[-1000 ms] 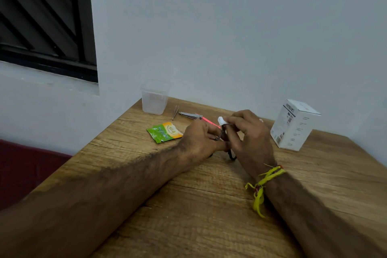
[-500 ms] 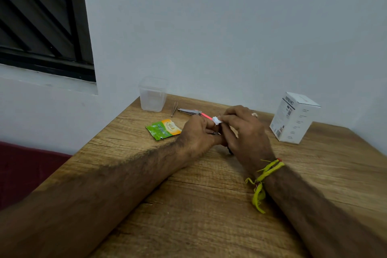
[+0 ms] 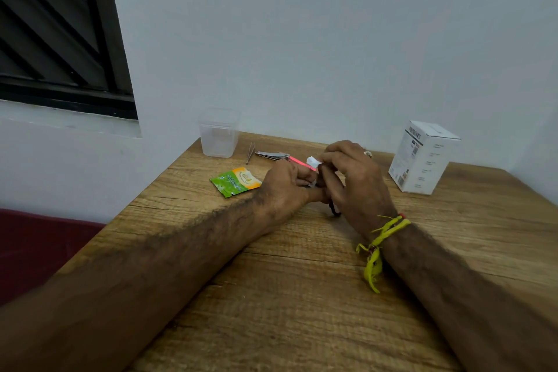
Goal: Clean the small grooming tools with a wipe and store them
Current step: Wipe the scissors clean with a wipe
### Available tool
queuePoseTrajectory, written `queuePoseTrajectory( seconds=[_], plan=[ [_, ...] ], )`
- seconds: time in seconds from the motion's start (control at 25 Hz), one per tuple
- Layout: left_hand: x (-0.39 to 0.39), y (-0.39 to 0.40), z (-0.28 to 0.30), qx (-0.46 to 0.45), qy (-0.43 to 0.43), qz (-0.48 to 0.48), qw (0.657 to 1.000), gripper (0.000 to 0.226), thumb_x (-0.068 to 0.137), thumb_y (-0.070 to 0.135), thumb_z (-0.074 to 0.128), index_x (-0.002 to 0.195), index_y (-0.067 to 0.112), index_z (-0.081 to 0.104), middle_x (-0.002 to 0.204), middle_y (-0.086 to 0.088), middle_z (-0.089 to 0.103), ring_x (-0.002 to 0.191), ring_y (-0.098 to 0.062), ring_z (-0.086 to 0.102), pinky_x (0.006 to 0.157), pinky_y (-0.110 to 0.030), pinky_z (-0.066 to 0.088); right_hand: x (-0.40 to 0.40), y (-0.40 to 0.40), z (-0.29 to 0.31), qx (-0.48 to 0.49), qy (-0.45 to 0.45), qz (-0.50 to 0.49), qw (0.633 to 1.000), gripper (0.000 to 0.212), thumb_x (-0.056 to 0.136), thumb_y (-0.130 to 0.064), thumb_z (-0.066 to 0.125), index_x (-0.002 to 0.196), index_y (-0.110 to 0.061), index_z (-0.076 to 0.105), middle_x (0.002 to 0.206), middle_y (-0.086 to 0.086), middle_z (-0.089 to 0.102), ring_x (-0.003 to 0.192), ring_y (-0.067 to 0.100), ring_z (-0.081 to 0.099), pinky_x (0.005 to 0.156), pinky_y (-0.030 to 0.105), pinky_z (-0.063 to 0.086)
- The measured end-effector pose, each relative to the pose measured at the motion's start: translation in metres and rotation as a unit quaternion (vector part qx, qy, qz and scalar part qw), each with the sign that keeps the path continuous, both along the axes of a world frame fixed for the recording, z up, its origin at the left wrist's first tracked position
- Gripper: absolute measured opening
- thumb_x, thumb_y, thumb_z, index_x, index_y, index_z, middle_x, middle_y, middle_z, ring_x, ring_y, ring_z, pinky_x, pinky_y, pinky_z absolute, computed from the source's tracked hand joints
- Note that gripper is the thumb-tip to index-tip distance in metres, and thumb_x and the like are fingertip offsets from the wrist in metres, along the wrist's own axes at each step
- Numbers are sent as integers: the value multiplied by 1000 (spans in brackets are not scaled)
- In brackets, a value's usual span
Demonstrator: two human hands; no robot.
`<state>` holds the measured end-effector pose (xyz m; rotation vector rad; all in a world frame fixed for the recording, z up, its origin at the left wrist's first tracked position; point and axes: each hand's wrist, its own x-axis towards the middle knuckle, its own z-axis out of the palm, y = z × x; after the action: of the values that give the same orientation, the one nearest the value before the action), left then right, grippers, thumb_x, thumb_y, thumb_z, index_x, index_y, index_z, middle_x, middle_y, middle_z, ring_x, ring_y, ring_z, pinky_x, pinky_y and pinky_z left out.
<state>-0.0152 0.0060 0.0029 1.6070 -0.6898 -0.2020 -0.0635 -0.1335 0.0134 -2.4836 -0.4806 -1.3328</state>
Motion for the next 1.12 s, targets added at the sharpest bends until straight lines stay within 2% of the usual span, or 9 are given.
queuePoseTrajectory(
  seconds=[0.36,0.56,0.68,0.84,1.0,1.12],
  plan=[
    [0,4,3,2,18,2,1000,16,71,-4,82,84,4,76,83,-9,77,72,-9,71,68,-19,54,0,2,1,-5,-9,11,1000,10,85,5,64,93,2,70,95,12,64,84,27,59,75,38,49],
    [-3,5,3,3,31,-1,1000,19,72,-4,82,90,-3,75,90,-17,76,74,-11,71,70,-21,56,-4,-2,0,-11,-2,13,1000,11,85,5,65,94,1,70,95,11,64,86,26,59,76,39,49],
    [-1,4,1,2,40,-12,999,19,72,-4,82,90,-3,75,90,-16,77,76,-15,72,71,-24,55,-8,-2,2,-22,1,13,1000,11,85,3,64,94,1,70,95,11,63,86,25,59,75,38,49],
    [2,6,2,14,28,-3,1000,11,75,3,83,82,6,76,85,-11,78,80,-18,74,79,-27,58,-11,-12,11,64,-54,-2,996,12,87,4,65,97,-1,70,94,9,62,83,21,59,73,30,49],
    [0,2,4,10,42,-11,999,19,72,-5,81,90,-2,75,85,-12,77,72,-12,72,68,-20,55,-6,-1,4,-46,-9,-26,999,14,88,-4,57,93,0,69,93,11,61,83,27,58,75,37,47],
    [-1,4,5,9,46,-2,999,20,71,-6,81,90,-5,74,86,-14,77,70,-11,71,66,-18,54,-5,2,5,-74,-7,-47,996,15,87,-6,55,91,-1,69,91,12,61,82,29,58,72,39,45]
  ],
)
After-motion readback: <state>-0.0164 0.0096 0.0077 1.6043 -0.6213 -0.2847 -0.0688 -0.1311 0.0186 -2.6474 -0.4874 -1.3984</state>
